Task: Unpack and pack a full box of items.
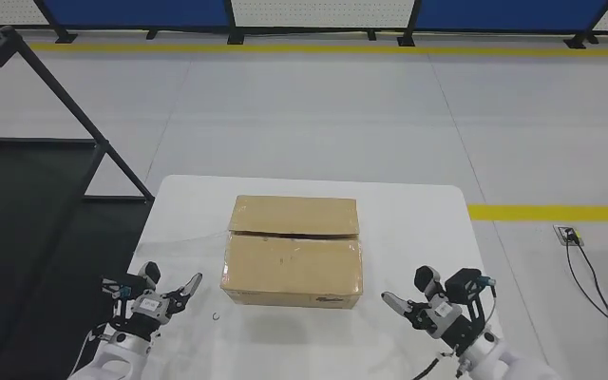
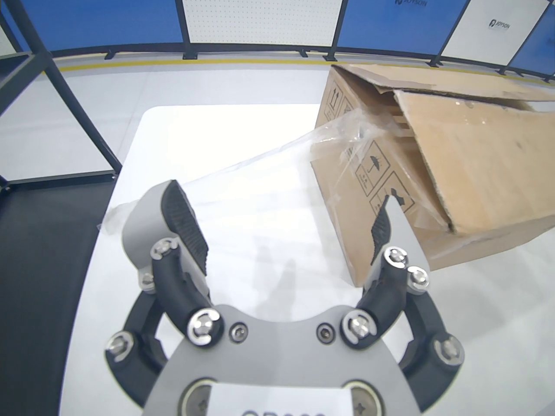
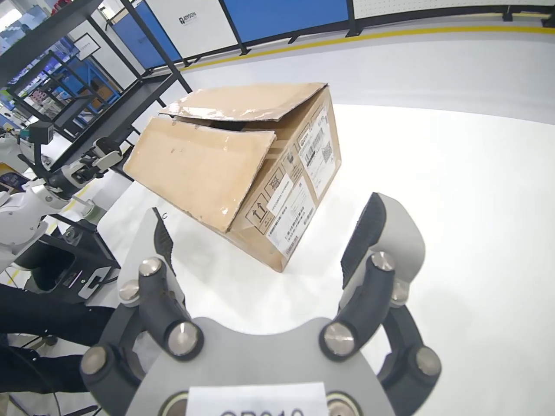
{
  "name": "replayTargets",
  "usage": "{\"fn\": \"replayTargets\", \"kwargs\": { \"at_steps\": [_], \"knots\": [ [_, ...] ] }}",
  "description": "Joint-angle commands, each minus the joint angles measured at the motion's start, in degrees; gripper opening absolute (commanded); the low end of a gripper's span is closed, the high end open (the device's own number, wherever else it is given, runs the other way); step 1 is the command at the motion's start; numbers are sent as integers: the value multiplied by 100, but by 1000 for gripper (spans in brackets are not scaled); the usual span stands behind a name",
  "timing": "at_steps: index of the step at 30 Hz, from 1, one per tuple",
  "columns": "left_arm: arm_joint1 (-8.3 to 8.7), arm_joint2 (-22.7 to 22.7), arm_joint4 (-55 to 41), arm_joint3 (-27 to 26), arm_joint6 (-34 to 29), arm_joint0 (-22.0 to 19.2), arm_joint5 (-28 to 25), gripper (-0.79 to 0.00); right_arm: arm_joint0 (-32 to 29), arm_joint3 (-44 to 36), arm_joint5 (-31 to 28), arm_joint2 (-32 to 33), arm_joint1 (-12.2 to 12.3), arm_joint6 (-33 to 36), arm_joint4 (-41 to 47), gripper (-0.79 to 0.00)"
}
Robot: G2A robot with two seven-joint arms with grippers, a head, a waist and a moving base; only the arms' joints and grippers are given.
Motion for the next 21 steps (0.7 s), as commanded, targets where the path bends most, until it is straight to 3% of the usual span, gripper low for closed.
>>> {"fn": "replayTargets", "kwargs": {
  "at_steps": [1,11,21],
  "knots": [
    [0,-1,4,-2,7,6,1,0,-9,0,1,1,-1,-61,-15,0],
    [-3,28,-70,-38,-22,-4,-54,0,51,50,-20,-120,-6,-63,-80,0],
    [-16,1,-158,-130,51,-27,-7,0,1319,1096,-252,-640,-49,677,1388,0]
  ]
}}
